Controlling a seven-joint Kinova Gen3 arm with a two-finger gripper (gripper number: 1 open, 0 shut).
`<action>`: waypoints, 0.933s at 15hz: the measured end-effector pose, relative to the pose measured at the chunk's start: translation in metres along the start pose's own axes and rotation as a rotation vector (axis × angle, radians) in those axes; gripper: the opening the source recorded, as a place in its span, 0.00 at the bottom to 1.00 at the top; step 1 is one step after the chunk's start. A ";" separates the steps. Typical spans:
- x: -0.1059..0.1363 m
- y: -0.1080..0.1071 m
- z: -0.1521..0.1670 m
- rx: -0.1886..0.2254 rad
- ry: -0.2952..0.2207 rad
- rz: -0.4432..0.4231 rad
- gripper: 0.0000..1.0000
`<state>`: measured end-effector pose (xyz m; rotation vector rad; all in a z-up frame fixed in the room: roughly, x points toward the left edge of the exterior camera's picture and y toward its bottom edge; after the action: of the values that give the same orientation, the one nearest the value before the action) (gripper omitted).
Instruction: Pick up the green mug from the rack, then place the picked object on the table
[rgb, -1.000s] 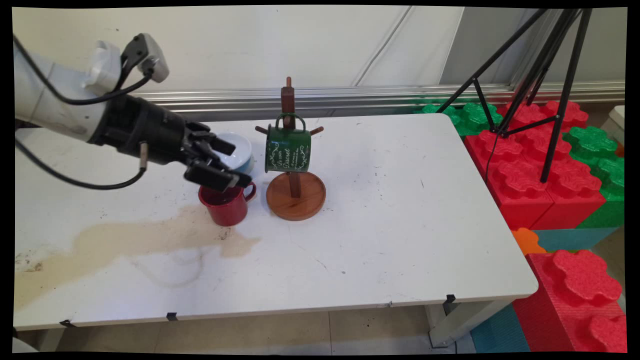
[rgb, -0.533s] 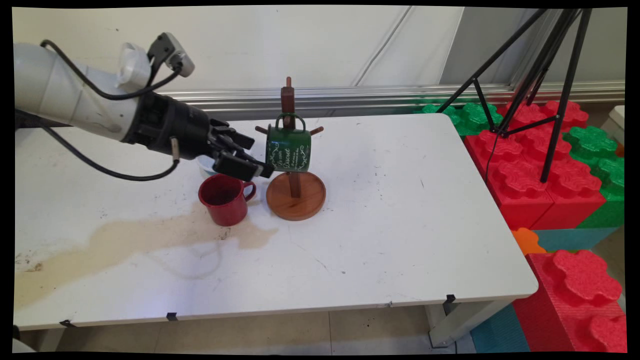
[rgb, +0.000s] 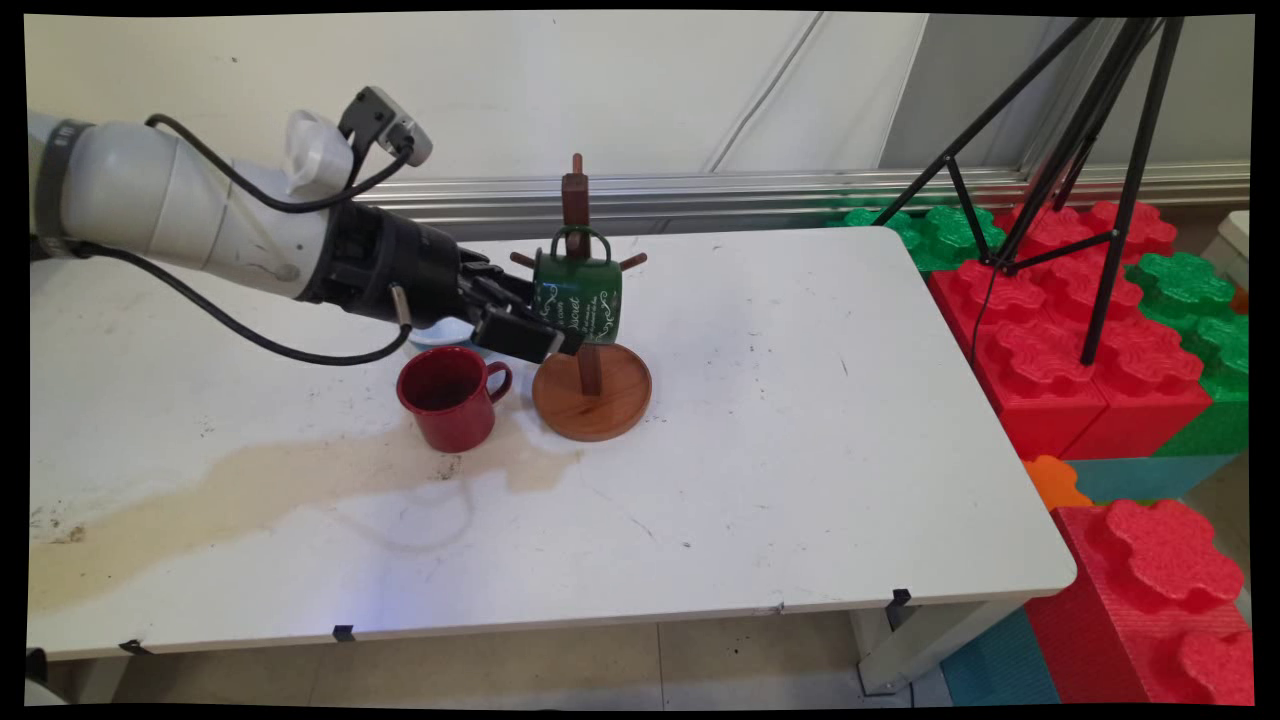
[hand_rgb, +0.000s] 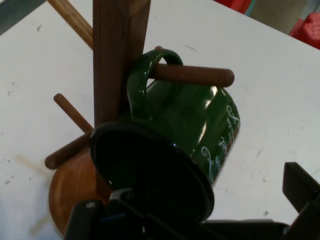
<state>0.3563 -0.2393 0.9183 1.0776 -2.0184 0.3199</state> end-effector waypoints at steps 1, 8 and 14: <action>-0.001 0.000 0.002 -0.001 0.003 -0.003 1.00; -0.004 0.002 0.011 -0.006 0.017 -0.005 0.00; -0.007 0.001 0.008 -0.006 0.019 0.008 0.00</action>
<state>0.3528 -0.2393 0.9083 1.0595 -2.0064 0.3265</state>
